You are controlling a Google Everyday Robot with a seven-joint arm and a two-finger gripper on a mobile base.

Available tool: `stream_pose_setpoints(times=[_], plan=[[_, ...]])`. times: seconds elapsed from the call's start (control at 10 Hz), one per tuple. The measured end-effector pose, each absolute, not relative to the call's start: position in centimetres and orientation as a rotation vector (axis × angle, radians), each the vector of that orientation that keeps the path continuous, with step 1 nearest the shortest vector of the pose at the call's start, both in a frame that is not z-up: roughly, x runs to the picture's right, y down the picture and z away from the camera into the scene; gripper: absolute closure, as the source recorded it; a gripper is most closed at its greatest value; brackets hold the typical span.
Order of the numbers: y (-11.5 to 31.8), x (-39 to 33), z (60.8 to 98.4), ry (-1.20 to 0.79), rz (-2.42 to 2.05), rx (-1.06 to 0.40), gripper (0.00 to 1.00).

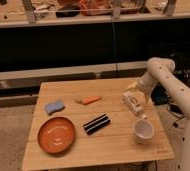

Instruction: Stand the bottle upright

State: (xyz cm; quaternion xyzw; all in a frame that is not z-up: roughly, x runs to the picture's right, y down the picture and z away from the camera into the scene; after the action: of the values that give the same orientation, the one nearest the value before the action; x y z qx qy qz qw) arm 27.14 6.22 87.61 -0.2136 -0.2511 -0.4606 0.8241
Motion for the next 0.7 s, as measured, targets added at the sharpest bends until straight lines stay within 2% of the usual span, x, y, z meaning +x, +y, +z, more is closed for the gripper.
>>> stream_pose_setpoints(times=[0.4, 0.7], plan=[[8.5, 25.5, 88.1, -0.667, -1.328, -0.331, 0.2], [9.9, 25.3, 88.2, -0.705, -1.392, -0.301, 0.2]])
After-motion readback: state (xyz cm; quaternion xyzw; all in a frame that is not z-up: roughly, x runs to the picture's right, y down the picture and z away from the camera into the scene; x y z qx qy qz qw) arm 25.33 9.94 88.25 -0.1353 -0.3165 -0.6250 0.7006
